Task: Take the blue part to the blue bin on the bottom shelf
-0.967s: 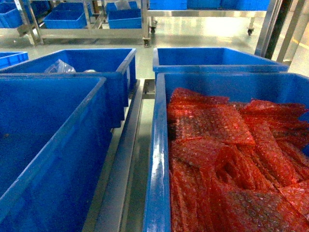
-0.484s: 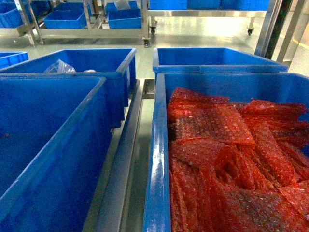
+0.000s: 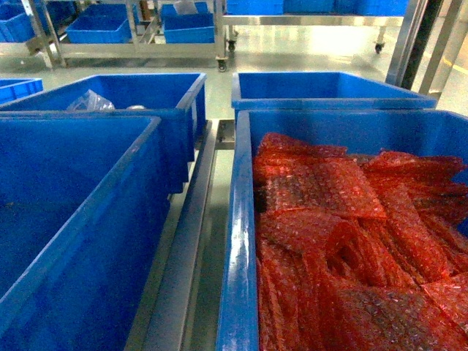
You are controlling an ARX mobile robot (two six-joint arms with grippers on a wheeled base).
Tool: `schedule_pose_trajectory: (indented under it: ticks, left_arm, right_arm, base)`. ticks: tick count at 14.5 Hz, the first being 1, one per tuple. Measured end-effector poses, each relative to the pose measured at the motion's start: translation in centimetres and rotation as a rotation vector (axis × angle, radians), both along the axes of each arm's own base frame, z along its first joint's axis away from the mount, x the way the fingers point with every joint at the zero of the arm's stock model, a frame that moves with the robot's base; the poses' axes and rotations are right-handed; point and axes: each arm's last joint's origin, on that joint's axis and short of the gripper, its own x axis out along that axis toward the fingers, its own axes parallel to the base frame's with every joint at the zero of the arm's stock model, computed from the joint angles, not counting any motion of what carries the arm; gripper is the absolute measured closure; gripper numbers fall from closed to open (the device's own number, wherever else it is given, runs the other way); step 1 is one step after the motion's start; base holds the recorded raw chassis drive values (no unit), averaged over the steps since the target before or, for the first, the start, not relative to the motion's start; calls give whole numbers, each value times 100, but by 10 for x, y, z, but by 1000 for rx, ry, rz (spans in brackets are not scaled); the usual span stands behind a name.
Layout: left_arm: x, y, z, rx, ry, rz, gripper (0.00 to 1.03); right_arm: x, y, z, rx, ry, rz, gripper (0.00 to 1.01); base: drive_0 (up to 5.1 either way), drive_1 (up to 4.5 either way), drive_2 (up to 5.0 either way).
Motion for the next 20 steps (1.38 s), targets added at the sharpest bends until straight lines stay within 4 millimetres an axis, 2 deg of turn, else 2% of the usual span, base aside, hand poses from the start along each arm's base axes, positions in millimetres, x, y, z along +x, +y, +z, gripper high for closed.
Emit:
schedule_pose_trajectory:
  ticks: [7, 8, 10, 12, 13, 14, 15, 17, 19, 20]
  left_arm:
    - [0, 0, 0, 0, 0, 0, 60]
    - [1, -2, 1, 19, -14, 86, 60]
    - [19, 1, 0, 68, -8, 259, 60]
    - [49, 6, 2, 53, -17, 299, 60]
    - [68, 9, 5, 45, -24, 303, 57]
    - [82, 7, 0, 69, 14, 298, 42]
    - [82, 6, -6, 84, 44, 283, 27]
    - [82, 6, -3, 76, 23, 287, 4]
    - [82, 7, -3, 79, 23, 284, 5]
    - [81, 12, -2, 50, -53, 174, 14]
  right_arm:
    - [0, 0, 0, 0, 0, 0, 3]
    - [0, 0, 0, 0, 0, 0, 3]
    - [0, 0, 0, 0, 0, 0, 3]
    - [0, 0, 0, 0, 0, 0, 3]
    - [0, 0, 0, 0, 0, 0, 3]
    - [0, 0, 0, 0, 0, 0, 3]
    - [0, 0, 0, 0, 0, 0, 3]
    - [0, 0, 0, 0, 0, 0, 3]
    - [0, 0, 0, 0, 0, 0, 3]
    - [0, 0, 0, 0, 0, 0, 3]
  base:
    - [0, 0, 0]
    - [0, 0, 0]
    - [0, 0, 0]
    - [0, 0, 0]
    - [0, 0, 0]
    - [0, 0, 0]
    - [0, 0, 0]
    - [0, 0, 0]
    - [0, 0, 0]
    - [0, 0, 0]
